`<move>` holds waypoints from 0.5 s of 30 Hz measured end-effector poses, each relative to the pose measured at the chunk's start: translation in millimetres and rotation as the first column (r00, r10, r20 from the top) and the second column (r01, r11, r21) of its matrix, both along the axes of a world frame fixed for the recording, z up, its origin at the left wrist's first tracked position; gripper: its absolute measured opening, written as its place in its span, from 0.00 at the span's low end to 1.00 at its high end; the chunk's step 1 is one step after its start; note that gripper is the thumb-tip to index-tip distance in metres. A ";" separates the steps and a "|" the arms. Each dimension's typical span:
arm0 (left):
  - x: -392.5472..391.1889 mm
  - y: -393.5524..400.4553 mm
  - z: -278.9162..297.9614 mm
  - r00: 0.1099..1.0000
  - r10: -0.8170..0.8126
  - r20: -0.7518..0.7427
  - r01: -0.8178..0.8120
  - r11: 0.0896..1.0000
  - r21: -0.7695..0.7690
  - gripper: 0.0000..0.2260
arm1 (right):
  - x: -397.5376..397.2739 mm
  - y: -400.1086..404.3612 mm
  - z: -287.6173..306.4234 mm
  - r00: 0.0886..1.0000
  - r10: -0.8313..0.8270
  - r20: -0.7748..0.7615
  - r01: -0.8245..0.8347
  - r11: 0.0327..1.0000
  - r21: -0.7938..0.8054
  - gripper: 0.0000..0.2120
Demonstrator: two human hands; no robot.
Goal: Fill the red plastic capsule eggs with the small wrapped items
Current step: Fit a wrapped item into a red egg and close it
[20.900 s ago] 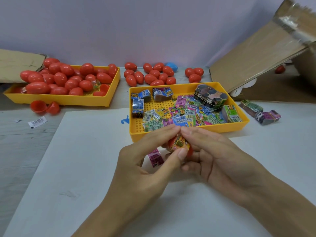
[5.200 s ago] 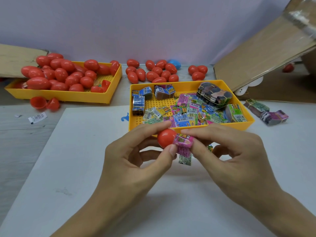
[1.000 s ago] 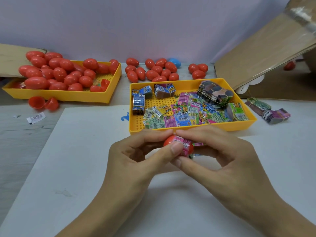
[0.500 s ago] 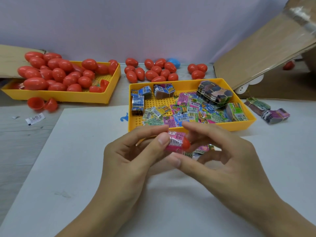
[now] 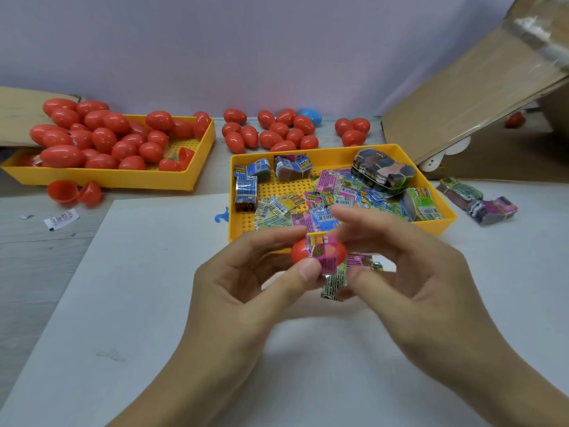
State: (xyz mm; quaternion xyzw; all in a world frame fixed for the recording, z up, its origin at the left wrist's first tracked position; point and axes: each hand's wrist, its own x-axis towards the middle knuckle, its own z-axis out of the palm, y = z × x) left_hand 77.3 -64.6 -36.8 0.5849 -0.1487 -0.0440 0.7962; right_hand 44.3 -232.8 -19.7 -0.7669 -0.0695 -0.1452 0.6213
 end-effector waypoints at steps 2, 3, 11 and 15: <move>0.9 0.3 0.8 0.998 -0.012 0.061 0.013 1.000 -0.008 0.15 | -0.5 -0.6 3.5 0.996 0.001 -0.090 0.012 0.989 0.150 0.15; 0.9 0.1 1.1 0.996 -0.021 0.082 0.022 1.000 -0.010 0.16 | -1.3 -0.5 5.3 0.993 0.010 -0.120 0.009 0.987 0.159 0.13; -2.0 -0.3 1.9 0.992 -0.023 0.128 0.026 0.999 -0.024 0.19 | -1.9 5.6 12.6 0.990 0.030 -0.141 -0.003 0.983 0.184 0.06; -3.8 -2.5 0.9 0.984 0.072 0.163 -0.077 0.997 0.024 0.15 | -0.6 7.0 12.3 0.979 0.060 -0.196 -0.010 0.970 0.244 0.09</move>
